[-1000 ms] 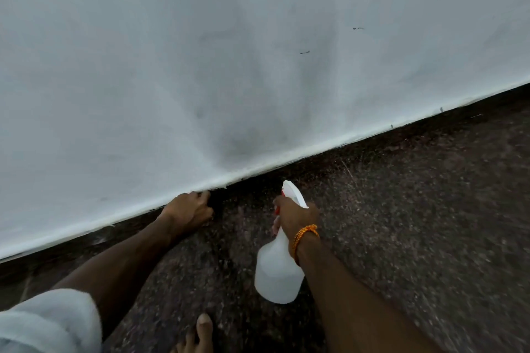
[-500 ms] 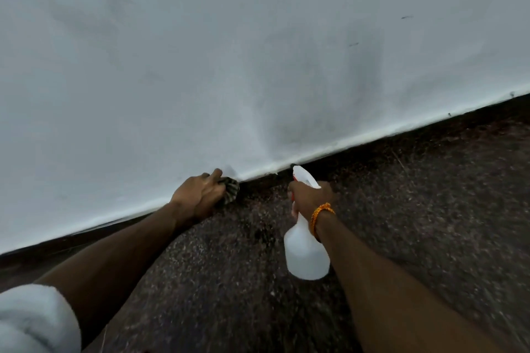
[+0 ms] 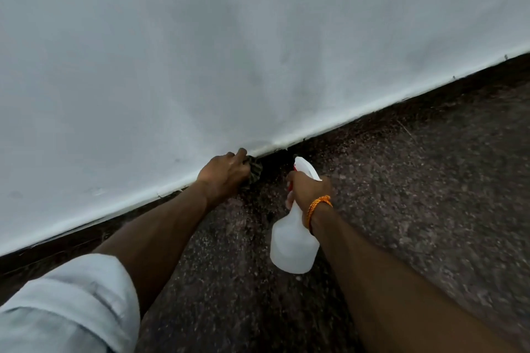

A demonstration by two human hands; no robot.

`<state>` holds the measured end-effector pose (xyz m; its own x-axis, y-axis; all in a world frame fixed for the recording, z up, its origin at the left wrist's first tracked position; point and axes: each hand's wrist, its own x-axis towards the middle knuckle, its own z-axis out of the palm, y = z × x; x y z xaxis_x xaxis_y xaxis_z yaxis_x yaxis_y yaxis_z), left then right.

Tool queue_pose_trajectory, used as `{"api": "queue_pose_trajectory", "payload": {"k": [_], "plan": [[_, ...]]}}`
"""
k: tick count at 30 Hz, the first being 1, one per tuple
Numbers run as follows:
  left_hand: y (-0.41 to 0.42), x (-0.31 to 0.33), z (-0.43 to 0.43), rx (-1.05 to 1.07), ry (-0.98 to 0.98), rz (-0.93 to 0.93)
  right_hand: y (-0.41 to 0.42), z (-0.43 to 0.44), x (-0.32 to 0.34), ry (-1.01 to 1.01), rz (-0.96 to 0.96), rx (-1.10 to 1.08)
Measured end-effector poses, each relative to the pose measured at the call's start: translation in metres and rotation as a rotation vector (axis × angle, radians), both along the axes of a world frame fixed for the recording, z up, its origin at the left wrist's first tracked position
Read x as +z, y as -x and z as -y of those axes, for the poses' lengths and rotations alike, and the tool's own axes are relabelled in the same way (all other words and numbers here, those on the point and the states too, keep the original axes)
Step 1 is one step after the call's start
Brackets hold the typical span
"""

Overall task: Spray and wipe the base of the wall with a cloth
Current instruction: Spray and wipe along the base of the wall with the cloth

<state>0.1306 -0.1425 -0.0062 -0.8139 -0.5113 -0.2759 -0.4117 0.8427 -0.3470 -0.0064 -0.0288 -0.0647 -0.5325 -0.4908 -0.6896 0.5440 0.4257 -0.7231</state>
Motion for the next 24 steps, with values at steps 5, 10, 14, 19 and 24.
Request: {"api": "queue_pose_trajectory", "payload": {"k": [5,10,14,19,24], "plan": [[-0.014,-0.010,0.015,-0.163,0.055,-0.013,-0.041,0.005,-0.002,0.003,0.046,-0.076],[-0.024,-0.016,0.042,-0.458,0.140,-0.021,-0.078,-0.002,-0.011,0.032,0.097,-0.171],[-0.016,-0.030,0.052,-0.632,0.175,-0.036,-0.075,-0.018,-0.017,-0.038,0.041,-0.228],[0.030,-0.039,0.036,-0.678,0.089,-0.201,-0.051,-0.025,-0.015,-0.128,-0.062,-0.267],[0.050,-0.054,0.033,-0.661,0.075,-0.285,-0.035,-0.011,-0.003,-0.069,-0.071,-0.293]]}}
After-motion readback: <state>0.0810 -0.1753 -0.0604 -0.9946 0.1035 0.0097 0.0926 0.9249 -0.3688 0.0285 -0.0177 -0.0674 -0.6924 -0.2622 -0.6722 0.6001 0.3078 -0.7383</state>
